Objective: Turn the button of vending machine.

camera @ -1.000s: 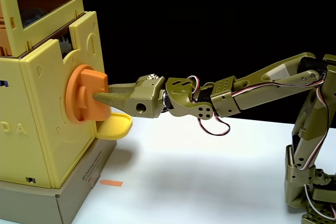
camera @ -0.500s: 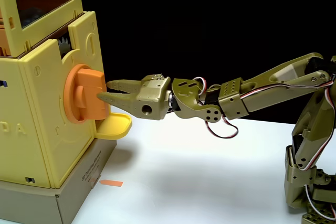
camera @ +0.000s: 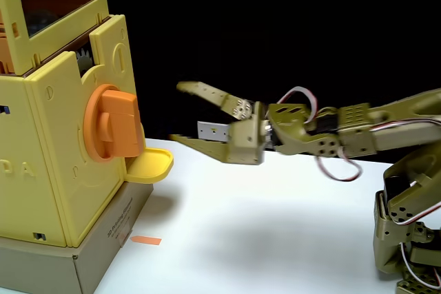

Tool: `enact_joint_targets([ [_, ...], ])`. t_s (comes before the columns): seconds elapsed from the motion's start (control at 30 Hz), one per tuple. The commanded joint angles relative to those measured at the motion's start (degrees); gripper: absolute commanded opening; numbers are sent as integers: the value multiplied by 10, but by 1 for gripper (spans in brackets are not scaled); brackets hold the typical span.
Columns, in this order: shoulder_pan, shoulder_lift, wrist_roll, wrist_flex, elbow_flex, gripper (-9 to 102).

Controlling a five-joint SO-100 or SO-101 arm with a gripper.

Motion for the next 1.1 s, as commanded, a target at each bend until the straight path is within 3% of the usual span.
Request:
enact_joint_targets([
  [0.0, -4, 84, -368, 72, 17, 42],
  [0.07, -8, 87, -521, 79, 17, 41],
  [0.17, -4, 45, -672, 69, -1, 43],
  [0.27, 4, -25, -766, 52, -42, 45],
  [0.43, 28, -135, -873, -45, -77, 46],
  [0.7, 54, -219, -942, -205, -98, 44],
  [1.07, 51, -323, -965, -287, -178, 39],
])
